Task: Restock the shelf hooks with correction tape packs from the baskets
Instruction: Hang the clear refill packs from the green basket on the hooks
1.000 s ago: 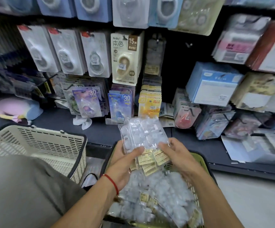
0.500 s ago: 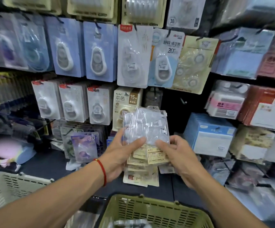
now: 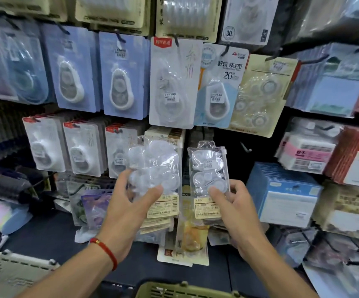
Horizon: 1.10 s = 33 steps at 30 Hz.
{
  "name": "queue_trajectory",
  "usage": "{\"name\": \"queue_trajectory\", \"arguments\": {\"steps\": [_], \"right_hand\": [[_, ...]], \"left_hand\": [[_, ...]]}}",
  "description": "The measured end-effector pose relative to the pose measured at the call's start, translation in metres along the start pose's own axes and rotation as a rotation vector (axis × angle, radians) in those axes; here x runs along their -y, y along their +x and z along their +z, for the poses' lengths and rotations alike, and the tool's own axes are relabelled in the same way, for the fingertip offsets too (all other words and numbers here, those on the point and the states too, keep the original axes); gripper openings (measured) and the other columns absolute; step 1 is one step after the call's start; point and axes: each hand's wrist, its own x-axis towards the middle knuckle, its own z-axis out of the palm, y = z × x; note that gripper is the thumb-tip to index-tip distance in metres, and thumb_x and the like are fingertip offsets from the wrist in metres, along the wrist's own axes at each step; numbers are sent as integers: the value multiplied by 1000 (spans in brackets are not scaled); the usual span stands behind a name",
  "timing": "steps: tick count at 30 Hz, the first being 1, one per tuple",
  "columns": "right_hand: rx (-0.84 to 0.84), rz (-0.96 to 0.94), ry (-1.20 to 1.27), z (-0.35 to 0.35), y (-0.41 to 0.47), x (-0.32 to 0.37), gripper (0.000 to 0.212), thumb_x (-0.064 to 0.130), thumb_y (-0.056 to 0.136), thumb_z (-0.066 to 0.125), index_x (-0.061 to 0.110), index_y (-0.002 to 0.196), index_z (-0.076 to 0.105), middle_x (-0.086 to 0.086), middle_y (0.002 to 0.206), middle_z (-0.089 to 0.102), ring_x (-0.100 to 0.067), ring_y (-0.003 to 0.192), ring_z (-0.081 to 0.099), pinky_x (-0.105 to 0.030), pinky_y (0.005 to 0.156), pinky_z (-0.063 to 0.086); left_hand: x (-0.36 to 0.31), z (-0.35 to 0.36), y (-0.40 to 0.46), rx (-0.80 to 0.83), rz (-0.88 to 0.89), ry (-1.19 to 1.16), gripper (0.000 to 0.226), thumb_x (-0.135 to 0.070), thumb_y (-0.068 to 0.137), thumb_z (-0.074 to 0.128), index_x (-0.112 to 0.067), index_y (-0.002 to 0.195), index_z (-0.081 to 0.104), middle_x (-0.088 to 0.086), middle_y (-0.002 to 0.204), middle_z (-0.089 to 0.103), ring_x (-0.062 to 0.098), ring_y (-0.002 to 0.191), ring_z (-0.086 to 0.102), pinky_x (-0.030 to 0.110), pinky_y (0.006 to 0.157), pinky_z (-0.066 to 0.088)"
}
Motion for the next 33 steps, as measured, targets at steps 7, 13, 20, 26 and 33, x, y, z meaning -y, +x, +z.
{"name": "queue_trajectory", "arguments": {"steps": [7, 13, 20, 26, 33], "right_hand": [[-13, 25, -113, -3, -3, 0, 31, 55, 94, 67, 39, 118, 55, 3, 113, 76, -19, 98, 74, -44, 81, 60], [43, -41, -376, -9, -15, 6, 30, 52, 97, 63, 37, 124, 63, 22, 120, 68, 3, 112, 63, -28, 95, 50], [159, -84, -182, 11, -31, 13, 36, 65, 82, 72, 37, 104, 71, 15, 100, 77, -8, 90, 72, -43, 87, 61], [78, -31, 45, 8, -26, 11, 12, 37, 102, 66, 29, 109, 60, -2, 99, 79, -19, 87, 78, -45, 73, 64], [30, -33, 97, -1, -16, 13, 11, 28, 104, 61, 25, 114, 57, -14, 97, 74, -24, 74, 71, -27, 52, 54]], "left_hand": [[0, 0, 1, -12, -10, -44, 58, -50, 58, 91, -61, 108, 62, 1, 117, 76, 24, 105, 76, 40, 84, 62], [6, 10, -5, 78, -75, -120, 63, -39, 64, 96, -42, 118, 64, 6, 114, 78, 30, 102, 77, 52, 89, 62], [10, 27, -15, 159, -145, -140, 82, -36, 58, 98, -33, 130, 60, 9, 121, 76, 30, 114, 73, 55, 105, 54], [5, 24, -10, 99, -160, -177, 88, -47, 57, 100, -31, 131, 57, 10, 128, 73, 34, 115, 72, 62, 100, 54], [4, 17, -5, -11, -42, -64, 46, -24, 78, 87, -39, 111, 59, -20, 102, 77, -4, 90, 74, 11, 66, 56]]}}
